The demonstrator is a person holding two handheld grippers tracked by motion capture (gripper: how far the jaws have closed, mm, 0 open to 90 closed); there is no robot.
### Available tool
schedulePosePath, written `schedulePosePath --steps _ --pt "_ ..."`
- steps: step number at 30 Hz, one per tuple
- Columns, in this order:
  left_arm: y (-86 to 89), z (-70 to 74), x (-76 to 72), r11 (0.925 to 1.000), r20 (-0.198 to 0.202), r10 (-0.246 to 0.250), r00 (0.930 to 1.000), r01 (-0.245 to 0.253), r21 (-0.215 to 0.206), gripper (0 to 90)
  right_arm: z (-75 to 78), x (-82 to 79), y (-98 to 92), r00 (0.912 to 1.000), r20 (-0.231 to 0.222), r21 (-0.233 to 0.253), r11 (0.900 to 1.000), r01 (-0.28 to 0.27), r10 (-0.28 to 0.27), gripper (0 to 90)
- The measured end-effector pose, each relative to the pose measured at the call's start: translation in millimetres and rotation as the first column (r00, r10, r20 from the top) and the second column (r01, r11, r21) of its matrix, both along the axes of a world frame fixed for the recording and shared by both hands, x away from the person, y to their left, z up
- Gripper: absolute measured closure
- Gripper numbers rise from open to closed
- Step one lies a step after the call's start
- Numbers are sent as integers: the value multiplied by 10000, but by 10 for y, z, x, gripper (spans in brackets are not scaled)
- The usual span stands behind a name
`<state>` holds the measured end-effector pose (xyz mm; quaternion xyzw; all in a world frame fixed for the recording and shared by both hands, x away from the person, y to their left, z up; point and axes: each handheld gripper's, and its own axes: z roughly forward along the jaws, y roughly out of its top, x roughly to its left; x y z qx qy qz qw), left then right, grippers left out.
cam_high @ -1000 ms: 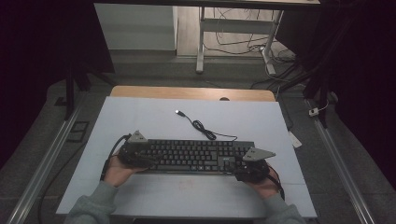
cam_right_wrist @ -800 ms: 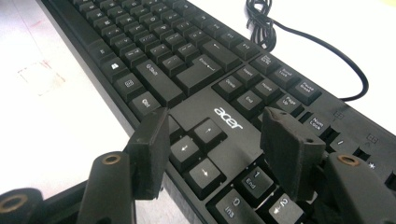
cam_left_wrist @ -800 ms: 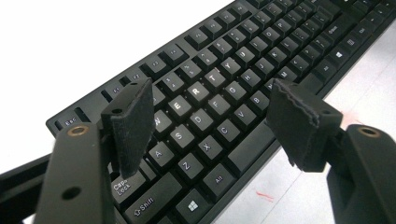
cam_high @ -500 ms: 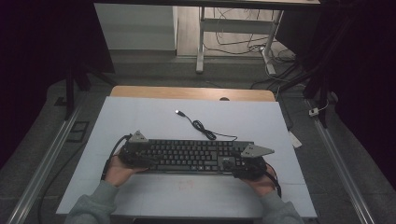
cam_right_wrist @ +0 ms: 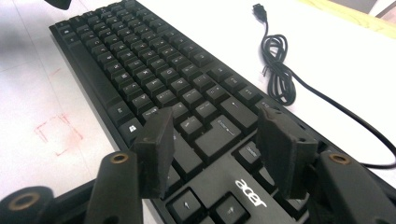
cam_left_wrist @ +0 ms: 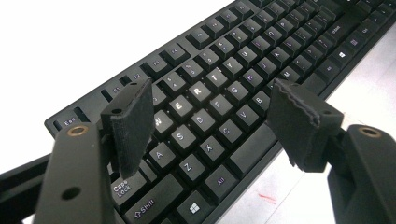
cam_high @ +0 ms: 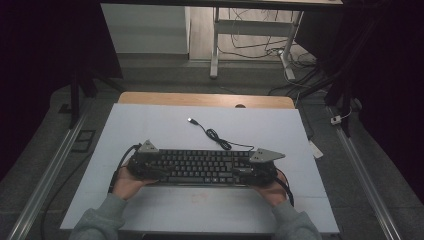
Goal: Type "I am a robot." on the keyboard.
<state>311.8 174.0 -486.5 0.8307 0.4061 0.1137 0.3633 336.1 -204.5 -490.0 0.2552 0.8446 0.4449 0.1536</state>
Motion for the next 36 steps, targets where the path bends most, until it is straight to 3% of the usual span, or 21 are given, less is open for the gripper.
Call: schedulePosePath --steps 10,20,27,29,36 --pt "-3 0 -4 10000 -6 -3 10000 3 -62 318 31 34 179 9993 -146 -206 9992 -352 349 602" --pt "-1 -4 8 9999 20 -33 10000 33 -128 318 232 112 522 9967 -6 -447 9957 -815 816 890" --pt "-17 1 -7 9999 48 -43 10000 44 -91 318 204 195 588 9979 -95 132 9978 -642 643 898" --pt "-21 5 -12 10000 85 -50 10000 51 -84 318 172 215 594 9976 -79 -203 9974 -685 684 898" --pt "-28 4 0 9999 110 -84 9999 84 -62 318 81 275 667 9970 -170 -547 9956 -758 749 897"
